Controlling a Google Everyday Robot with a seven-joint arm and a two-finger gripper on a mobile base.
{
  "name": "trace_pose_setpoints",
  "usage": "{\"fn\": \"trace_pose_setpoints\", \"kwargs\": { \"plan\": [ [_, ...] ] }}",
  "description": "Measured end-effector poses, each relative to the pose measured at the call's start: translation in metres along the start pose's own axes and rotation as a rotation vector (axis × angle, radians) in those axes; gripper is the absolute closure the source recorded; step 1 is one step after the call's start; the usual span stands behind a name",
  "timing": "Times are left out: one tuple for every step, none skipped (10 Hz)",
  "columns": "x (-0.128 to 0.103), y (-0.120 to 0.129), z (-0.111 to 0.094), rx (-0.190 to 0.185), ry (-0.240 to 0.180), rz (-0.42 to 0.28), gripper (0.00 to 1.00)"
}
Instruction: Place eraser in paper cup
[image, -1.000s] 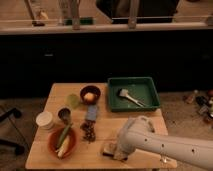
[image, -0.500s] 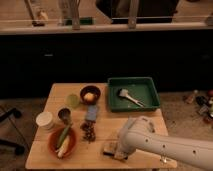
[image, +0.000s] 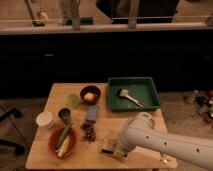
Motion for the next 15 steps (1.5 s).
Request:
{"fn": "trace_pose_setpoints", "kwargs": {
  "plan": [
    [0.0,-0.001,0.0,0.007,-0.002,-0.01,0.97],
    [0.0,-0.002,0.002,0.015,-0.006,-0.023,0.97],
    [0.0,-0.003,-0.001,0.024,-0.009,-0.041,0.97],
    [-0.004,-0.005,-0.011,0.042,-0.013,-0.093,0.97],
    [-0.006,-0.006,-0.017,0.049,-0.014,-0.12,0.97],
    [-0.008,-0.009,-0.026,0.058,-0.013,-0.158,0.97],
    [-0.011,-0.013,-0.031,0.063,-0.008,-0.203,0.97],
    [-0.015,-0.017,-0.034,0.065,-0.004,-0.236,0.97],
    [-0.02,-0.021,-0.038,0.066,0.001,-0.266,0.97],
    [-0.025,-0.026,-0.042,0.066,0.008,-0.289,0.97],
    [-0.032,-0.03,-0.044,0.065,0.015,-0.313,0.97],
    [-0.04,-0.035,-0.046,0.061,0.025,-0.341,0.97],
    [-0.047,-0.038,-0.047,0.058,0.034,-0.363,0.97],
    [-0.059,-0.044,-0.047,0.049,0.051,-0.405,0.97],
    [-0.068,-0.047,-0.048,0.042,0.065,-0.442,0.97]
  ]
}}
